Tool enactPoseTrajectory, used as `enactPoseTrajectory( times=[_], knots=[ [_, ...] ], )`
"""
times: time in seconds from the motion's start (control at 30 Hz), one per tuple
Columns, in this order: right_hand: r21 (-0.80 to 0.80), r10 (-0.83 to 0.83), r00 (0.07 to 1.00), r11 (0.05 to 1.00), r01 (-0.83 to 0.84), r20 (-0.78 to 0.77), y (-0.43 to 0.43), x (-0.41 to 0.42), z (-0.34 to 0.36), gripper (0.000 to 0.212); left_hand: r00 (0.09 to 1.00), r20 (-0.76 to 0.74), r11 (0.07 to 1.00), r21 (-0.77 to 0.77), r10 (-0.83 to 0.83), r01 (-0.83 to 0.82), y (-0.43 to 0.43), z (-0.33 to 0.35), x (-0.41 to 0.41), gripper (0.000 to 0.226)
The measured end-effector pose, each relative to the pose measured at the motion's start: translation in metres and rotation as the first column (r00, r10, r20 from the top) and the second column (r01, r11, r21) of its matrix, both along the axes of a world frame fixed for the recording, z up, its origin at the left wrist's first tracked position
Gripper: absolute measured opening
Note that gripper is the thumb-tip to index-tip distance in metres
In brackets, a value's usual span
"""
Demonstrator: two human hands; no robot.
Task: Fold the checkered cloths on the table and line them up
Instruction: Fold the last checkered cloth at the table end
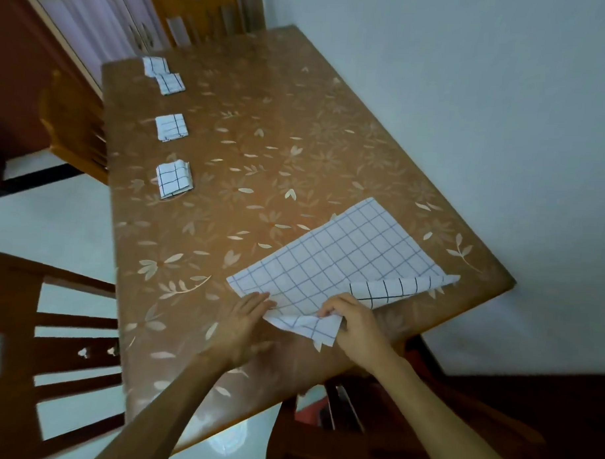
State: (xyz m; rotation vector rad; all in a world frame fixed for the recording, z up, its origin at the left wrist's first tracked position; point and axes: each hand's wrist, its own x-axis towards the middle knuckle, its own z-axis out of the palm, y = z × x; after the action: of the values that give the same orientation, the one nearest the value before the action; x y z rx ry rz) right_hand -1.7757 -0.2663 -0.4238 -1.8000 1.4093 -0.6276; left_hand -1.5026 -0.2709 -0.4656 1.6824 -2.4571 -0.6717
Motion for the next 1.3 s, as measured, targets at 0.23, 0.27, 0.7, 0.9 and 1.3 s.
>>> enactPoseTrajectory(
  times=[0.23, 0.27, 0.7, 0.9, 1.3],
  knots=[
    [-0.041, 0.063, 0.991, 0.997, -0.058, 0.115, 0.041, 0.014, 0.036, 0.032, 0.987, 0.059, 0.978, -0.158, 0.149, -0.138, 0.011, 0.007, 0.052, 0.051],
    [-0.037, 0.044, 0.989, 0.999, -0.039, 0.141, 0.045, 0.013, 0.038, 0.035, 0.984, 0.064, 0.973, -0.172, 0.169, -0.156, 0.017, 0.009, 0.059, 0.048],
    [0.061, -0.246, 0.969, 0.968, 0.245, 0.004, 0.077, -0.037, 0.032, 0.031, 0.688, -0.536, 0.842, 0.085, 0.49, -0.533, 0.092, 0.062, 0.07, 0.037],
    [0.306, -0.461, 0.876, 0.862, 0.404, 0.142, 0.055, -0.037, 0.029, 0.016, 0.605, -0.567, 0.826, 0.315, 0.559, -0.468, 0.085, 0.07, 0.06, 0.013],
    [0.481, -0.489, 0.871, 0.773, 0.414, 0.036, -0.077, -0.054, -0.007, 0.015, 0.509, -0.294, 0.583, 0.511, 0.809, -0.632, 0.005, 0.009, 0.048, 0.021]
  ],
)
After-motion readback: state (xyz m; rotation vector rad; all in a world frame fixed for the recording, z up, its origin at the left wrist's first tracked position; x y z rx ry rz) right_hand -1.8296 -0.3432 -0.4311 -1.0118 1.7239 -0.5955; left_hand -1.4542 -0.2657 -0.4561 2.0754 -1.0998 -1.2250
